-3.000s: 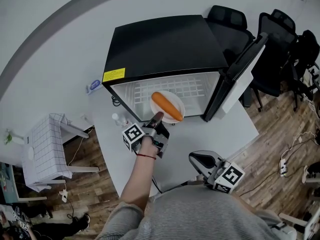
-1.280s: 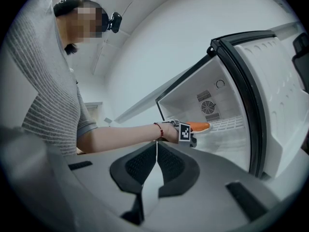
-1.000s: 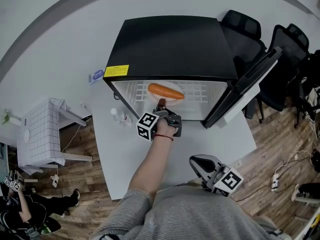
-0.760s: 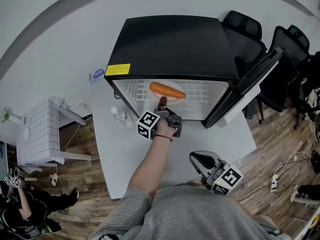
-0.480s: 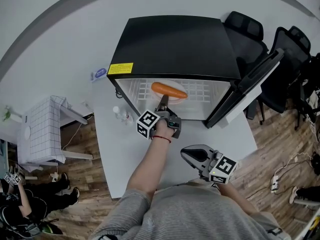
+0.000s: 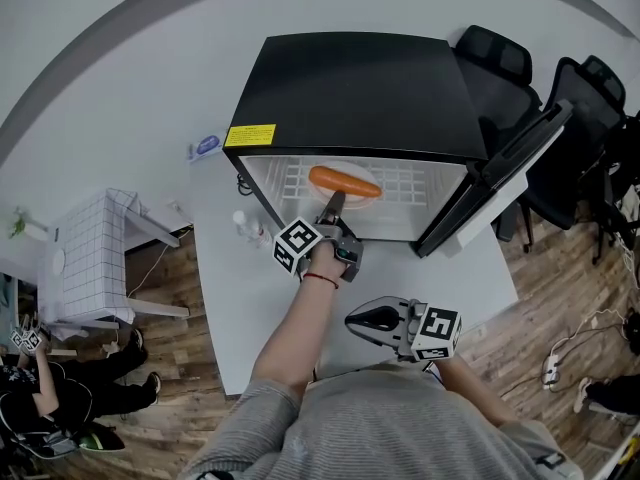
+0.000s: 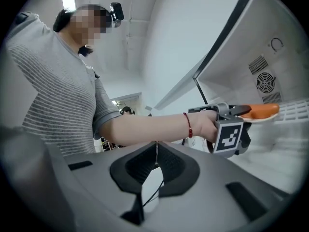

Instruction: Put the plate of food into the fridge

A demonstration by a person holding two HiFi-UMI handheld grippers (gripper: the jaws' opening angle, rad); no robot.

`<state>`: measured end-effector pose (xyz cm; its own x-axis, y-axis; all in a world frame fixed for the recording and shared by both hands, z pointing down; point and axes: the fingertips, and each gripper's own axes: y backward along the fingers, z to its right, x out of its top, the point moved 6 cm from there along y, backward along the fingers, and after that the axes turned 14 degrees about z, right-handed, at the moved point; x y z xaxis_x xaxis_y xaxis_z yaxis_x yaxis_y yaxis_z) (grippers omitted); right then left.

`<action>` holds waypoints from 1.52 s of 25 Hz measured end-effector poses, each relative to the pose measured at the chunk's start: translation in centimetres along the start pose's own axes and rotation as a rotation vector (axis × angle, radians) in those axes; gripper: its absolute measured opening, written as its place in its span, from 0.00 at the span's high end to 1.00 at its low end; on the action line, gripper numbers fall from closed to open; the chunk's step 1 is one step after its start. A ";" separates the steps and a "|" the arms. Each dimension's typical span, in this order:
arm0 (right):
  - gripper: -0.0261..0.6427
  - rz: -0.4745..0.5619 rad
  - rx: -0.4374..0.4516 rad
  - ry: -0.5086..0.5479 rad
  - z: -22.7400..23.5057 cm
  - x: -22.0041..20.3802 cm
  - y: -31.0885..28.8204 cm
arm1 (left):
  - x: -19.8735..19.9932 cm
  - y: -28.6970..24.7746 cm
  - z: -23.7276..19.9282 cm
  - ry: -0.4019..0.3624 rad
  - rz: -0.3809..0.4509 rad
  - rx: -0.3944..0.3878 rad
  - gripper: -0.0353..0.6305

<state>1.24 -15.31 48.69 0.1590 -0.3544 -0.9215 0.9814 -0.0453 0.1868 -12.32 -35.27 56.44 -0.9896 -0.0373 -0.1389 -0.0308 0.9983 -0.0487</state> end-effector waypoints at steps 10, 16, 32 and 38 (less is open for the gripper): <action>0.94 0.019 -0.047 0.008 0.3 0.3 0.1 | 0.0 0.6 0.2 0.031 -0.023 0.010 0.69; 0.94 0.016 -0.044 0.005 -0.1 0.0 -0.2 | -0.3 1.4 0.8 0.037 -0.053 0.021 0.69; 0.94 0.014 -0.017 0.000 -0.7 -0.4 -1.2 | 0.1 4.0 1.5 -0.104 -0.169 -0.031 0.69; 0.94 0.021 -0.021 -0.005 -1.2 -0.4 -1.3 | 0.8 6.2 1.7 -0.228 -0.229 -0.068 0.70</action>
<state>0.04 -13.93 48.44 0.1794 -0.3595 -0.9157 0.9798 -0.0183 0.1992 -13.04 -29.17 54.36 -0.8990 -0.2626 -0.3505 -0.2662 0.9631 -0.0389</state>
